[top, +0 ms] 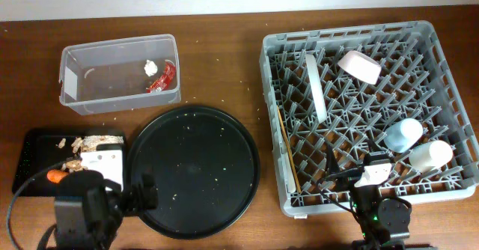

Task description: Sort waste into correct bins and load items into the dishwasher rack

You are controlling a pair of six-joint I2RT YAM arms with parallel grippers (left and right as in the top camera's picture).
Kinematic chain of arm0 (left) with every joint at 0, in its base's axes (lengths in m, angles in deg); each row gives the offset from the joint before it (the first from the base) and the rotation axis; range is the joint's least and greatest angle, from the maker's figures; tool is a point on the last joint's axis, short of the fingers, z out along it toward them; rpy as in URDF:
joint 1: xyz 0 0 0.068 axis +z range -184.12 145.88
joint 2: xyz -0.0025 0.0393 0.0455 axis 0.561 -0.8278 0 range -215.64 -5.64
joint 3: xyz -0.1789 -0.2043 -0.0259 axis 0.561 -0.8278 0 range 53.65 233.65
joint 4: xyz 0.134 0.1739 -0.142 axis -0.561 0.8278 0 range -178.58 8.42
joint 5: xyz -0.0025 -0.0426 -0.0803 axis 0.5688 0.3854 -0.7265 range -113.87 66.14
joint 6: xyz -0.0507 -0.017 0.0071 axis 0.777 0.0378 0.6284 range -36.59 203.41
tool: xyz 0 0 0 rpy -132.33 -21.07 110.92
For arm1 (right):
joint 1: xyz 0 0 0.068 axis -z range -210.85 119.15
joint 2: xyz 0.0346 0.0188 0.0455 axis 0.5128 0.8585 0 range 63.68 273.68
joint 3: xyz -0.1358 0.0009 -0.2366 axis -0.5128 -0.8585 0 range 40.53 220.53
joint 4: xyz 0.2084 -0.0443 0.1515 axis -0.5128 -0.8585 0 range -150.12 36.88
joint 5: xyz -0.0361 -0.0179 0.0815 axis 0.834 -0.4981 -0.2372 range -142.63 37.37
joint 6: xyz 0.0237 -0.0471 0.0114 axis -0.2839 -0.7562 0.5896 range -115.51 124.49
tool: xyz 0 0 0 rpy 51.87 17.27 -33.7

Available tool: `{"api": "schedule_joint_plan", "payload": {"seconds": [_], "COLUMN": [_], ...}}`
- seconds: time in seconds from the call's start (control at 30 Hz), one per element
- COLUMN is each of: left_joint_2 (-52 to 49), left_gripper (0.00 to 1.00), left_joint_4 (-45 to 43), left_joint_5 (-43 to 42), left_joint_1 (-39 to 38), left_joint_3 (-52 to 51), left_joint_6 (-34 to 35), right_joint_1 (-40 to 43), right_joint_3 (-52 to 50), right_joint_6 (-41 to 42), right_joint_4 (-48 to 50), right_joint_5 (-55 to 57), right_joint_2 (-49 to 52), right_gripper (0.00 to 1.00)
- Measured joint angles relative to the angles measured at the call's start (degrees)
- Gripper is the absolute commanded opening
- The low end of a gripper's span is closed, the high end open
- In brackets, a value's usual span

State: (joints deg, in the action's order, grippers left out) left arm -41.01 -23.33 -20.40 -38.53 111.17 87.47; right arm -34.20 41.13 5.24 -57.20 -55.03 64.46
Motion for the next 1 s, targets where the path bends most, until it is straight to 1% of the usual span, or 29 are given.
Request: {"api": "schedule_joint_plan", "payload": {"seconds": [0.07, 0.13, 0.23, 0.27, 0.3, 0.33, 0.37, 0.4, 0.47, 0.5, 0.53, 0.57, 0.6, 0.67, 0.83, 1.0], "left_joint_2": [3.41, 6.99, 13.73, 17.42, 20.02, 24.7, 26.67, 28.98, 32.74, 34.21, 34.36, 34.53, 34.58, 34.6, 34.73, 34.75], "left_gripper": [0.99, 0.99, 0.99, 0.99, 0.99, 0.99, 0.99, 0.99, 0.99, 0.99, 0.99, 0.99, 0.99, 0.99, 1.0, 0.99], "left_joint_4": [-1.64, -7.3, -20.92, -27.1, -30.1, -36.76, -40.44, -47.65, -55.69, -62.27, -65.53, -72.0, -73.0, -72.15, -60.7, -60.67], "left_joint_5": [2.03, 3.74, 4.94, 4.85, 4.57, 3.61, 3.15, 2.43, 1.29, 0.85, 0.83, 0.85, 1.05, 1.27, 0.81, -0.61], "left_joint_1": [0.0, 0.0, 0.0, 0.0, 0.0, 0.0, 0.0, 0.0, 0.0, 0.0, 0.0, 0.0, 0.0, 0.09, 0.09, 0.09], "left_joint_3": [-0.72, -4.22, -16.2, -22.75, -26.95, -34.29, -37.4, -41.64, -47.17, -51.19, -52.76, -55.49, -56.22, -56.43, -56.68, -56.68], "left_joint_6": [-0.02, -0.07, -0.2, -0.2, -0.2, -0.2, -0.2, -0.22, -0.24, -0.2, -0.22, -0.22, -0.44, -1.64, -3.1, -3.21], "right_joint_1": [0.0, 0.0, 0.0, 0.0, 0.02, 0.0, 0.0, 0.02, 0.0, 0.02, 0.0, 0.02, 0.0, 0.0, 0.0, 0.0], "right_joint_3": [0.0, 0.0, 0.0, 0.0, 0.0, 0.0, 0.0, 0.0, 0.0, 0.0, 0.0, 0.0, 0.0, 0.0, 0.0, 0.0], "right_joint_6": [0.04, 0.07, 0.04, 0.04, 0.07, 0.02, 0.02, 0.02, 0.04, 0.04, 0.07, 0.04, 0.04, 0.04, 0.02, 0.04], "right_joint_4": [0.0, 0.0, 0.02, 0.0, 0.04, 0.0, 0.0, 0.0, 0.0, 0.0, 0.0, 0.02, 0.0, 0.0, 0.0, 0.0], "right_joint_5": [-0.02, 0.0, 0.0, 0.0, 0.0, 0.0, 0.0, 0.0, -0.02, 0.0, 0.0, 0.0, 0.0, 0.0, 0.0, 0.0], "right_joint_2": [0.02, 0.0, -0.04, -0.04, -0.09, -0.09, -0.09, -0.15, -0.15, -0.15, -0.15, -0.15, -0.15, -0.15, -0.15, -0.15], "right_gripper": [0.98, 0.98, 0.98, 0.98, 0.98, 0.98, 0.98, 0.98, 0.98, 0.98, 0.98, 0.98, 0.98, 0.98, 0.98, 0.98]}}
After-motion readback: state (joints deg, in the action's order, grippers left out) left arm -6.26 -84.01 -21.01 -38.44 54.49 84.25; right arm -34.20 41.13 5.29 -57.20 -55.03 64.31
